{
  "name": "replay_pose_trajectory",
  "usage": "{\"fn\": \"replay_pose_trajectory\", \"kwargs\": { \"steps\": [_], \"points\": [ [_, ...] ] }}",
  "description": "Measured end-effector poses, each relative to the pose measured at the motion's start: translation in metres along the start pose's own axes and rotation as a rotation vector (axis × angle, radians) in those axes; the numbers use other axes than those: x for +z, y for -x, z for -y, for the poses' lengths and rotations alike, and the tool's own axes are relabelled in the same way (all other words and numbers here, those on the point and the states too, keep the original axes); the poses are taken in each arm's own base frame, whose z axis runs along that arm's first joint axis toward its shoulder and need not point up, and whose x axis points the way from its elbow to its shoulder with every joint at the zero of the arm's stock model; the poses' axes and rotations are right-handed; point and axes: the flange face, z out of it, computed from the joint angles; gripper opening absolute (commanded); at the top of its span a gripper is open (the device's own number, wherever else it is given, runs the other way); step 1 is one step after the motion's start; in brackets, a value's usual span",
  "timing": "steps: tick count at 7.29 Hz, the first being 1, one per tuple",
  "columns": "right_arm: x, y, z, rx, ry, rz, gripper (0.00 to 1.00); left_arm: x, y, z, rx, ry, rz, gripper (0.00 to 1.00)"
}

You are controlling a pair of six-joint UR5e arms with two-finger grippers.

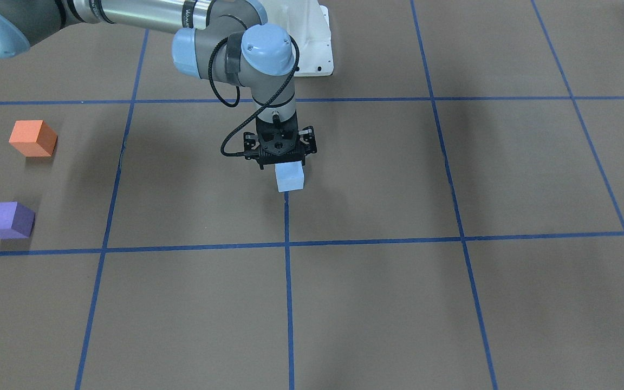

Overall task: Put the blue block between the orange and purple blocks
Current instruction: 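Lower the right gripper onto the light blue cube and grasp it, then carry the light blue cube with the right gripper toward the purple cube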

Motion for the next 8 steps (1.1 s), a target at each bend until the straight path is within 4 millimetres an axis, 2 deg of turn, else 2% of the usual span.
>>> {"fn": "replay_pose_trajectory", "kwargs": {
  "steps": [2,3,4,5,7,8],
  "points": [
    [0.019,0.009,-0.001,-0.007,-0.010,-0.018,1.00,0.000,0.000,0.000,-0.002,0.000,0.000,1.00],
    [0.029,0.014,-0.003,-0.011,-0.007,-0.031,0.84,0.000,0.000,0.000,-0.004,0.000,0.000,1.00],
    [0.036,0.016,-0.007,-0.016,-0.009,-0.045,0.35,0.000,0.000,0.000,-0.005,0.000,0.000,1.00],
    [0.040,0.017,-0.010,-0.025,-0.016,-0.053,0.06,0.001,0.001,-0.002,-0.007,0.002,-0.001,1.00],
    [0.036,0.019,-0.008,-0.034,-0.025,-0.050,0.04,0.004,0.002,-0.007,-0.011,0.007,-0.003,1.00],
    [0.027,0.012,0.000,-0.027,-0.028,-0.039,0.04,0.005,0.002,-0.007,-0.013,0.008,-0.008,1.00]
  ]
}}
